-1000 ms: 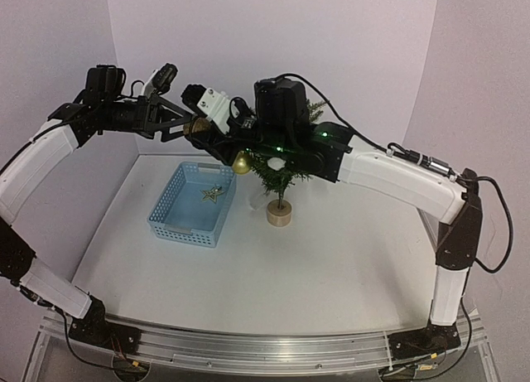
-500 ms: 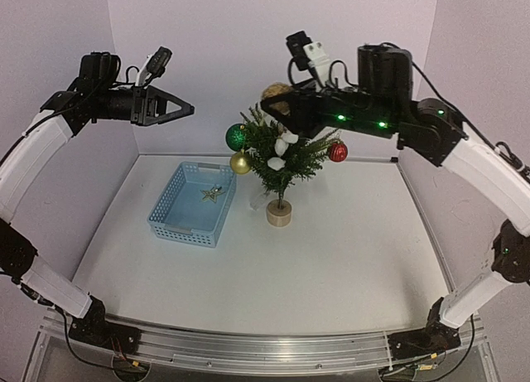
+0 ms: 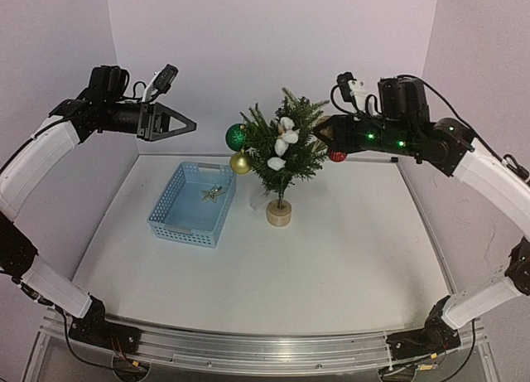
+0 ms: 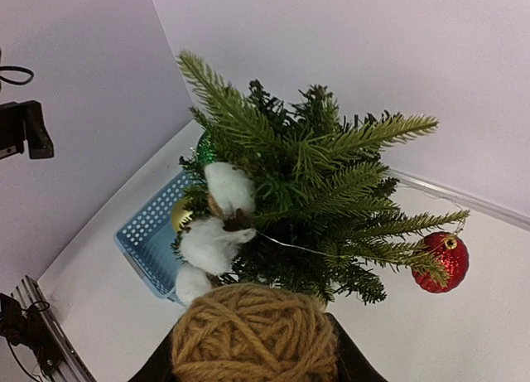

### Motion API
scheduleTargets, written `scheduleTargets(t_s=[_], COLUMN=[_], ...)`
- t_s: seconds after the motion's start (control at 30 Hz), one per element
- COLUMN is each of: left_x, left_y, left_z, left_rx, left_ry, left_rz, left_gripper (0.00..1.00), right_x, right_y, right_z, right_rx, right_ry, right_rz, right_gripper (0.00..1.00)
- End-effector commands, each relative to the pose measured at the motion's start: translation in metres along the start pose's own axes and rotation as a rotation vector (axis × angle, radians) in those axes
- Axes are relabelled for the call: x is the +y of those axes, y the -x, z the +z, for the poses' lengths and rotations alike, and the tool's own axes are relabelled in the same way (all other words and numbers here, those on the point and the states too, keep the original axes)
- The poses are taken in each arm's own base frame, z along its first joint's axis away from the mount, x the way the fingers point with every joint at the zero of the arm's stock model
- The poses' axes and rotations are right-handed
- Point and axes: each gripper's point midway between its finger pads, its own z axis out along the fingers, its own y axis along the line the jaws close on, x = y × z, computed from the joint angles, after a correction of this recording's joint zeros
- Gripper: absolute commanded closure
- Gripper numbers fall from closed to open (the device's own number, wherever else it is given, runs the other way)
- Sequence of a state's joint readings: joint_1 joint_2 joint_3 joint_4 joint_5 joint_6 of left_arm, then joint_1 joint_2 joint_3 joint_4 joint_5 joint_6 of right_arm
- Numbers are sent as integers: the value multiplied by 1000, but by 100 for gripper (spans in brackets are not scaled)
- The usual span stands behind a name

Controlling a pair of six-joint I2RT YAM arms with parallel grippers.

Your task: Decorate the small christmas tree

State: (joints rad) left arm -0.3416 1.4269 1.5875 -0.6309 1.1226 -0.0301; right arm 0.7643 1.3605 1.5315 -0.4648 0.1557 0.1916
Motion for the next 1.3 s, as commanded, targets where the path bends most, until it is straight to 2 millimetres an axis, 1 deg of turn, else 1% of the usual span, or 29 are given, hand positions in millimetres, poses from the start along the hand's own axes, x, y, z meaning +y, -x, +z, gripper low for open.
scheduleTargets(t_s=[0.0, 0.1, 0.23, 0.4, 0.5, 0.57, 0.73, 0.9, 1.13, 1.27], left_x=[-3, -3, -5, -4, -4, -5, -8, -12, -14, -16], left_y=[-3, -5, -3, -3, -2, -1, 2, 2, 4, 5], left_z=[0, 0, -1, -1, 0, -1, -2, -2, -3, -4], left_rx=[-1, 2, 0, 2, 2, 1, 0, -1, -4, -5], left_ry=[-2, -3, -4, -4, -6, -7, -16, -25, -35, -36], left_rz=[28, 27, 33, 30, 30, 32, 63, 67, 69, 76], left_gripper=[0, 1, 1, 0, 1, 0, 0, 1, 0, 0], right_x=[-8, -18, -18, -24, -30, -33, -40, -44, -53, -57], right_y=[18, 26, 41, 44, 40, 34, 28, 30, 18, 12], right_z=[14, 27, 35, 40, 45, 50, 56, 52, 59, 50], right_rx=[-22, -54, -124, -154, -183, -192, -216, -259, -247, -248], right_ry=[19, 10, 44, 21, 1, -7, -36, -42, -71, -88], right_rz=[40, 63, 76, 78, 85, 84, 64, 52, 36, 33], right_gripper=[81, 82, 82, 83, 84, 84, 84, 84, 84, 84])
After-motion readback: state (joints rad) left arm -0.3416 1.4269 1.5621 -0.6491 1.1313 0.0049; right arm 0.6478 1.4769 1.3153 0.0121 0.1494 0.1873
